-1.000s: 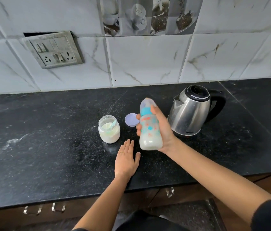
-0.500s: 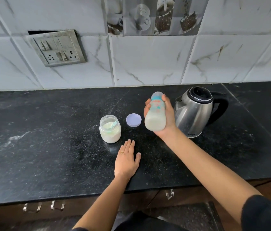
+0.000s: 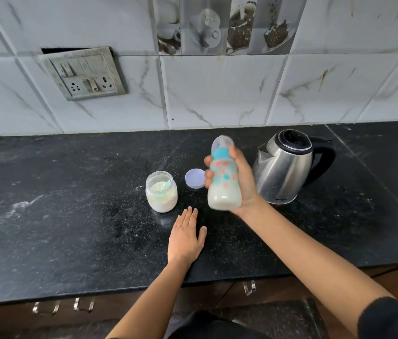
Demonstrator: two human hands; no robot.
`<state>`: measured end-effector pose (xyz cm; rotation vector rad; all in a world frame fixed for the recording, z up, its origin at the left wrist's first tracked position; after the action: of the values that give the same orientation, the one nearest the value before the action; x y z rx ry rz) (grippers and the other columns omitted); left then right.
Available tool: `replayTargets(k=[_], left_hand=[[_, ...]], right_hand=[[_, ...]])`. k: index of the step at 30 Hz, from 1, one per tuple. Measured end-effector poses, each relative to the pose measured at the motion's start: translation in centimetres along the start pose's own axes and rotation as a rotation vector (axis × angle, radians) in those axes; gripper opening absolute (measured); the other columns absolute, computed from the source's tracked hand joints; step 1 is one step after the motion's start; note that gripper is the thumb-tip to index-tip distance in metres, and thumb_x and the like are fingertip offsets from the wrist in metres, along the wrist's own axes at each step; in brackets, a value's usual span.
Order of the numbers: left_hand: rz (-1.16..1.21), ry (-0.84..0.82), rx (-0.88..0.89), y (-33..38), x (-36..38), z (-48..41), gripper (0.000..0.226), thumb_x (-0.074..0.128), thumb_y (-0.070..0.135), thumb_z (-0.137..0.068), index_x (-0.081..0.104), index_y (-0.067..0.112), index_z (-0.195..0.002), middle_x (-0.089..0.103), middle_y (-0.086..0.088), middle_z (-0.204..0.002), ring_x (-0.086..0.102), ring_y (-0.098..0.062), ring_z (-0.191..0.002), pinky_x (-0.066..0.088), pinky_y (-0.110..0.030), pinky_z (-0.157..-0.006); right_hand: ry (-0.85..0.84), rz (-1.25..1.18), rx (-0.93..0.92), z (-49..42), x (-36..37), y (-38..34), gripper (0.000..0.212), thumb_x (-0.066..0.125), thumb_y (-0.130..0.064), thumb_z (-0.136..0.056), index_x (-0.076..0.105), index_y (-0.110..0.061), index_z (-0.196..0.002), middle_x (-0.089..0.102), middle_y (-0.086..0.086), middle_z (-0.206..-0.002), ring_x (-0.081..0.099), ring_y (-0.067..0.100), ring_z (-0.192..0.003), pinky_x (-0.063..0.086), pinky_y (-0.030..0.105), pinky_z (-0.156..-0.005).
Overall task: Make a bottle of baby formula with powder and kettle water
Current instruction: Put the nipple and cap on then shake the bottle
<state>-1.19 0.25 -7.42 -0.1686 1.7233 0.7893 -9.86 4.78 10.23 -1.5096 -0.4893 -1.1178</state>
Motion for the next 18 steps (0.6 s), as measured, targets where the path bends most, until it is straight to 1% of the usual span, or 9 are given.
replayTargets(k=[2, 3, 6, 8, 12, 14, 16, 17, 18], left_hand=[[0.004, -0.006, 0.002, 0.1, 0.1, 0.0, 0.061, 0.029, 0.045, -0.100, 0.017, 0.016, -0.152, 0.014, 0.000, -0.159, 0.005, -0.010, -0.147, -0.001, -0.024, -0.118], [0.004, -0.005, 0.001, 0.1, 0.1, 0.1, 0.061, 0.029, 0.045, -0.100, 0.017, 0.016, -0.152, 0.014, 0.000, -0.159, 0.005, -0.010, -0.147, -0.001, -0.024, -0.118], [-0.003, -0.009, 0.003, 0.1, 0.1, 0.1, 0.061, 0.029, 0.046, -0.100, 0.016, 0.016, -0.152, 0.013, 0.000, -0.159, 0.004, -0.010, -0.147, -0.001, -0.024, -0.118], [-0.004, -0.005, 0.005, 0.1, 0.1, 0.0, 0.061, 0.029, 0.046, -0.100, 0.017, 0.016, -0.152, 0.014, 0.000, -0.159, 0.005, -0.010, -0.147, 0.000, -0.025, -0.119], [-0.009, -0.011, 0.004, 0.1, 0.1, 0.0, 0.061, 0.029, 0.045, -0.100, 0.017, 0.016, -0.152, 0.014, 0.000, -0.159, 0.005, -0.010, -0.147, 0.000, -0.024, -0.119], [-0.010, -0.009, 0.004, 0.2, 0.1, 0.1, 0.061, 0.029, 0.045, -0.100, 0.017, 0.015, -0.152, 0.014, 0.000, -0.159, 0.005, -0.010, -0.147, -0.001, -0.024, -0.118], [-0.009, -0.005, 0.004, 0.2, 0.1, 0.1, 0.061, 0.030, 0.045, -0.100, 0.018, 0.015, -0.151, 0.014, -0.001, -0.159, 0.006, -0.011, -0.147, 0.000, -0.024, -0.119], [-0.010, -0.002, 0.004, 0.1, 0.1, 0.0, 0.061, 0.030, 0.045, -0.100, 0.018, 0.015, -0.151, 0.015, -0.001, -0.159, 0.006, -0.011, -0.147, 0.000, -0.025, -0.119], [-0.011, -0.001, 0.006, 0.1, 0.0, 0.0, 0.061, 0.030, 0.045, -0.100, 0.018, 0.015, -0.151, 0.015, -0.001, -0.159, 0.006, -0.011, -0.147, 0.001, -0.025, -0.119]], right_hand=[[0.046, -0.087, -0.071, -0.8, -0.4, -1.5, 0.062, 0.091, -0.032, -0.047, 0.057, -0.009, -0.093, 0.062, 0.006, -0.080, 0.062, 0.019, -0.054, 0.053, 0.027, -0.050], [0.047, -0.110, -0.079, -1.0, -0.4, -1.8, 0.063, 0.091, -0.031, -0.046, 0.056, -0.009, -0.094, 0.062, 0.006, -0.080, 0.062, 0.019, -0.054, 0.053, 0.027, -0.050], [-0.039, -0.039, -0.018, -0.2, 0.3, -0.5, 0.056, 0.087, -0.032, -0.053, 0.057, -0.009, -0.094, 0.063, 0.007, -0.080, 0.061, 0.019, -0.054, 0.054, 0.028, -0.049], [-0.072, 0.015, -0.017, 0.1, 1.1, -0.6, 0.050, 0.084, -0.034, -0.056, 0.060, -0.009, -0.092, 0.063, 0.006, -0.079, 0.061, 0.019, -0.054, 0.053, 0.028, -0.049], [-0.049, -0.137, -0.098, -1.3, 1.4, -3.4, 0.057, 0.090, -0.030, -0.048, 0.058, -0.008, -0.090, 0.063, 0.005, -0.078, 0.063, 0.018, -0.054, 0.054, 0.027, -0.050], [-0.122, -0.044, -0.071, -1.0, 2.1, -2.9, 0.045, 0.084, -0.035, -0.057, 0.064, -0.010, -0.089, 0.063, 0.003, -0.078, 0.062, 0.016, -0.055, 0.054, 0.026, -0.051], [-0.203, 0.107, -0.070, -0.1, 3.0, -2.2, 0.032, 0.073, -0.040, -0.068, 0.072, -0.019, -0.091, 0.064, 0.002, -0.079, 0.061, 0.015, -0.055, 0.053, 0.026, -0.051], [-0.225, 0.124, -0.074, 0.0, 3.5, -2.3, 0.032, 0.073, -0.040, -0.069, 0.071, -0.021, -0.095, 0.064, 0.002, -0.081, 0.061, 0.015, -0.055, 0.053, 0.026, -0.051], [-0.226, 0.090, -0.081, -0.3, 3.6, -2.9, 0.038, 0.077, -0.037, -0.067, 0.067, -0.018, -0.098, 0.063, 0.003, -0.081, 0.061, 0.016, -0.055, 0.053, 0.027, -0.051]])
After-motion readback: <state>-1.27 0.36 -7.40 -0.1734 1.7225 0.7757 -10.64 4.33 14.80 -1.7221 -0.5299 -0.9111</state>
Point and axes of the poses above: each hand's wrist, its own z-axis away from the middle knuckle, its own x-axis out of the palm, y = z × x, the point moved 7 cm from there along -z, towards the middle knuckle
